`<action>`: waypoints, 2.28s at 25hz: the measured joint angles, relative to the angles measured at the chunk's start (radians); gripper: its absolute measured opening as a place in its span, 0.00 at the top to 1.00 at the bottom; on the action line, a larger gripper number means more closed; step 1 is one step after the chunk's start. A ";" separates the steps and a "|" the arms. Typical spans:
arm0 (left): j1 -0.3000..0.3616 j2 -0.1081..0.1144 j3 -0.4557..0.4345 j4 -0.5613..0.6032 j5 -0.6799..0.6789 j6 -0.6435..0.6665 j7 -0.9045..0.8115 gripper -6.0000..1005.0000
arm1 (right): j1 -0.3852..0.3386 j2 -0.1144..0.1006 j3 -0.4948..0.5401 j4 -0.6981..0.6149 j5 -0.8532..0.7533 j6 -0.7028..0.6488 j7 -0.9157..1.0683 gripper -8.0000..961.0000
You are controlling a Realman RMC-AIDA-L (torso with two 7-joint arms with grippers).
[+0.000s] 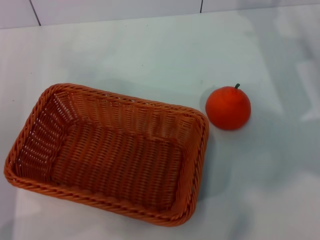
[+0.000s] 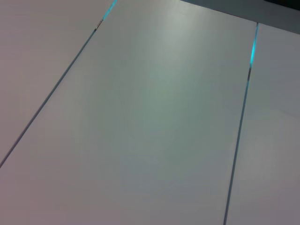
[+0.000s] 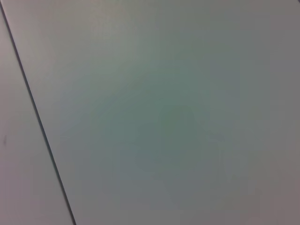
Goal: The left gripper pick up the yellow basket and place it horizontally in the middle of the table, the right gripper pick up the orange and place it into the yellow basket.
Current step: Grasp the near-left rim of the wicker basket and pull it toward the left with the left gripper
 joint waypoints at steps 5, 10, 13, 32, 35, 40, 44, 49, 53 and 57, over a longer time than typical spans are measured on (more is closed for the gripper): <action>-0.005 0.000 0.000 0.000 0.000 -0.002 0.000 0.12 | 0.005 0.001 0.007 -0.011 0.000 0.010 0.000 0.02; -0.002 0.000 -0.002 0.000 -0.001 -0.002 -0.019 0.12 | 0.006 0.002 0.007 -0.012 0.000 0.018 0.003 0.02; 0.001 0.000 -0.003 0.000 -0.001 -0.002 -0.036 0.12 | 0.006 0.003 0.008 -0.007 0.000 0.018 0.006 0.02; 0.024 0.027 0.249 0.316 0.010 -0.076 -0.456 0.12 | 0.006 0.002 0.015 -0.012 0.000 0.042 0.009 0.02; 0.045 0.066 0.357 0.456 0.043 -0.145 -0.680 0.12 | 0.005 0.001 0.025 -0.012 0.000 0.042 0.009 0.02; 0.055 0.129 0.423 0.762 0.320 -0.222 -1.121 0.12 | 0.002 -0.002 0.048 -0.012 0.000 0.048 0.009 0.02; 0.036 0.143 0.452 1.023 0.587 -0.205 -1.414 0.12 | 0.005 -0.003 0.062 -0.018 0.000 0.073 0.009 0.02; 0.000 0.144 0.551 1.263 0.872 -0.179 -1.679 0.12 | 0.014 -0.002 0.064 -0.036 0.000 0.111 0.009 0.02; -0.035 0.139 0.620 1.363 1.037 -0.140 -1.839 0.13 | 0.017 -0.002 0.065 -0.036 0.000 0.117 0.009 0.02; -0.074 0.130 0.641 1.407 1.155 -0.093 -1.941 0.14 | 0.017 -0.001 0.072 -0.037 0.000 0.119 0.009 0.02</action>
